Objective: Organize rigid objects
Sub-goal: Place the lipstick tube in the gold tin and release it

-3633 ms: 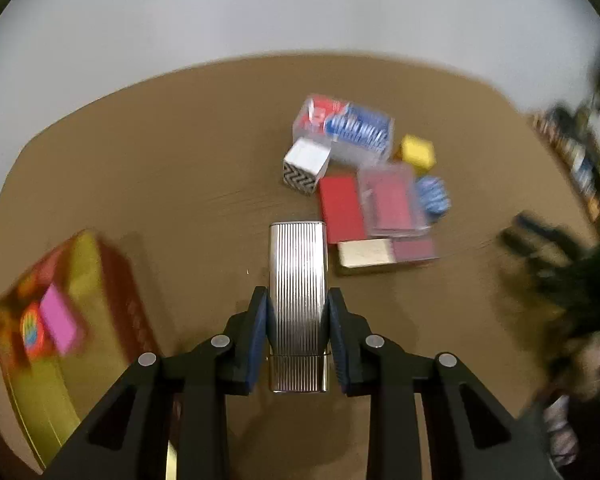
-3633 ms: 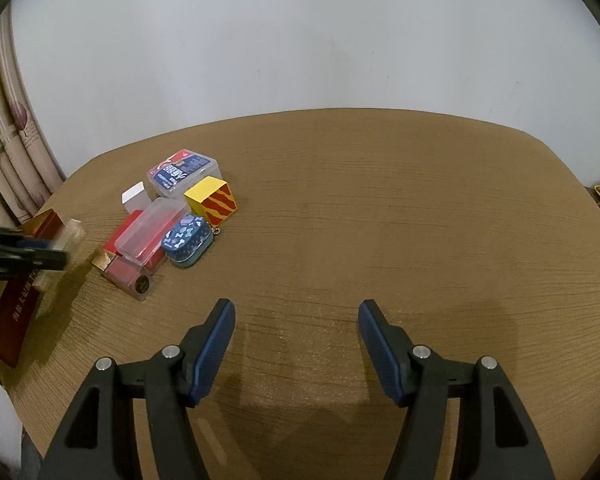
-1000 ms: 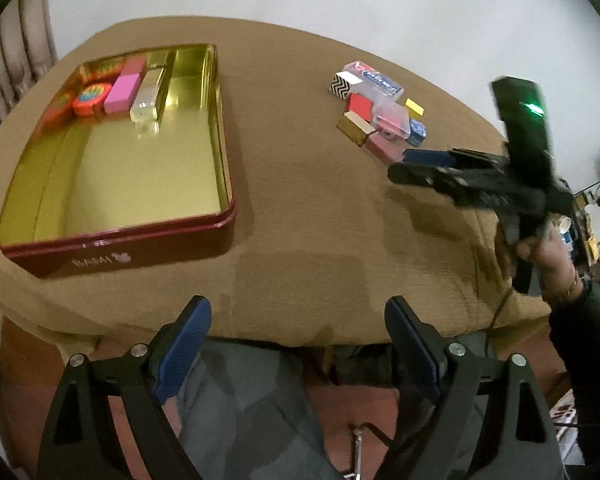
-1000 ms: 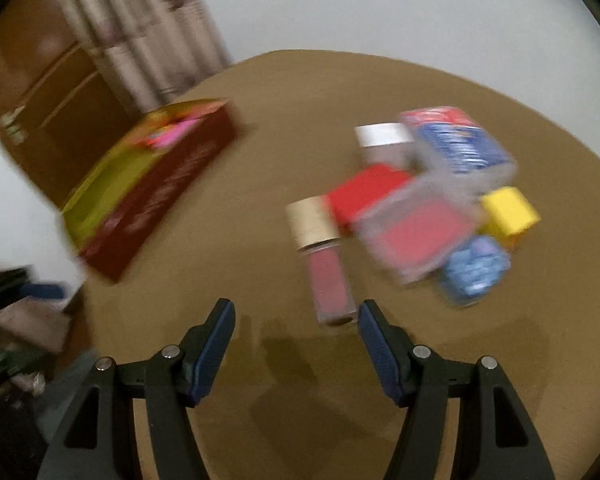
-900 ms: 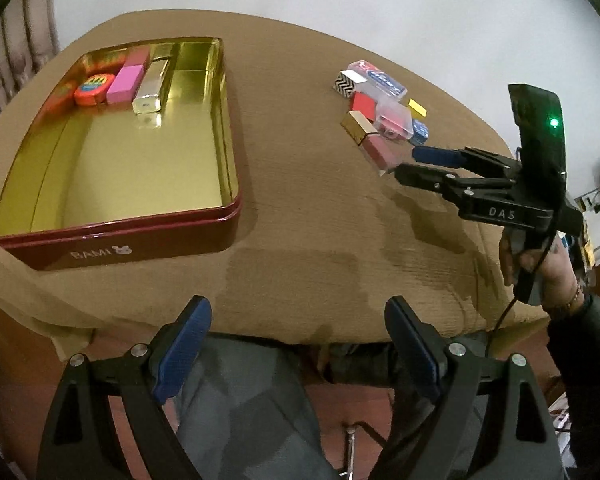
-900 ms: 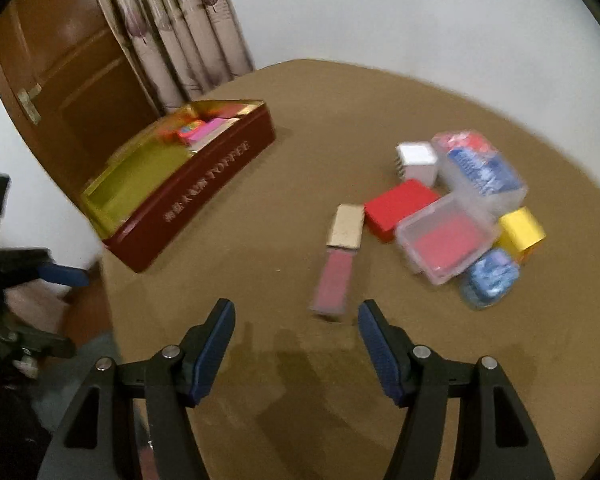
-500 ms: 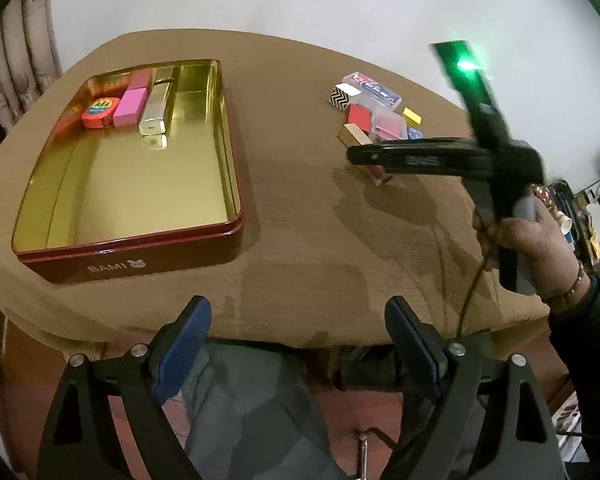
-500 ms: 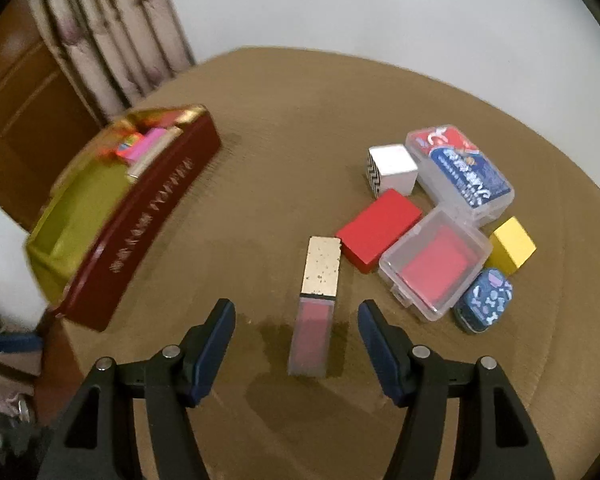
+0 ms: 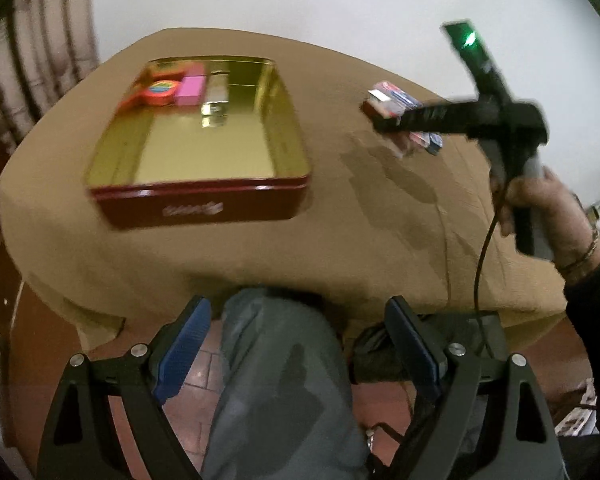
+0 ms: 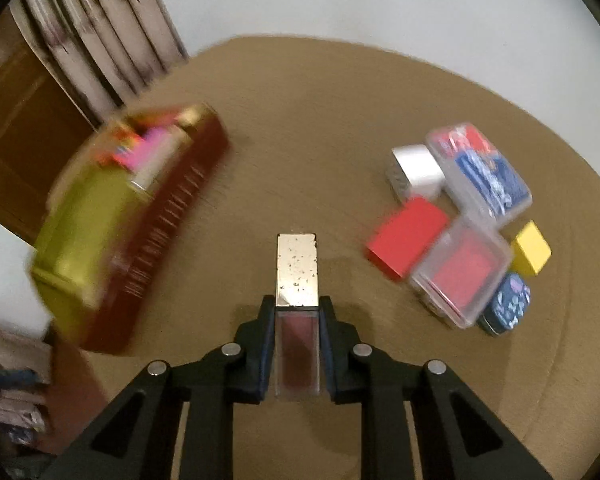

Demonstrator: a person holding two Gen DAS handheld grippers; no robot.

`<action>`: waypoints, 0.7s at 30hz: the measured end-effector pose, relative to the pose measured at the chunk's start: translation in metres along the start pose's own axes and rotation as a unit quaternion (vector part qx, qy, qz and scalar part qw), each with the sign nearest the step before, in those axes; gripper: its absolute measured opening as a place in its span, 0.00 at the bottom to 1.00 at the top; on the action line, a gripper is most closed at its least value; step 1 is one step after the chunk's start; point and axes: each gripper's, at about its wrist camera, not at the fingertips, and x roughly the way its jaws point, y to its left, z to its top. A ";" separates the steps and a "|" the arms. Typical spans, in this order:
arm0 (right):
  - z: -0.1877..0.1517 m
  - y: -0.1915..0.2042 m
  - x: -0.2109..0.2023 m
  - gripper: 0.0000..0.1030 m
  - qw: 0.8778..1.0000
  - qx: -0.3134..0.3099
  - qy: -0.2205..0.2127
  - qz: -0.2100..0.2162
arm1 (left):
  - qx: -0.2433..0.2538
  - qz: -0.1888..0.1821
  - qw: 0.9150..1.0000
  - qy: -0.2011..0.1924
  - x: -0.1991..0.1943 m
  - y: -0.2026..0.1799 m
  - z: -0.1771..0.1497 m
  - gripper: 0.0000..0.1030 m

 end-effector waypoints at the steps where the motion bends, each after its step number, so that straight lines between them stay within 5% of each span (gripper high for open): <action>1: 0.007 0.009 -0.007 0.20 1.000 0.004 -0.006 0.020 | -0.005 0.000 1.000 0.000 -0.003 0.004 -0.003 0.83; 9: 0.081 0.090 -0.004 0.20 0.994 0.031 -0.007 0.100 | -0.016 0.034 0.999 -0.024 -0.021 0.033 -0.015 0.83; 15: 0.115 0.129 0.034 0.20 0.998 0.038 0.009 0.048 | 0.002 0.085 0.995 -0.052 -0.030 0.047 -0.021 0.83; 21: 0.122 0.134 0.060 0.20 0.998 0.055 0.024 -0.019 | -0.019 0.060 0.997 -0.039 -0.025 0.064 -0.020 0.84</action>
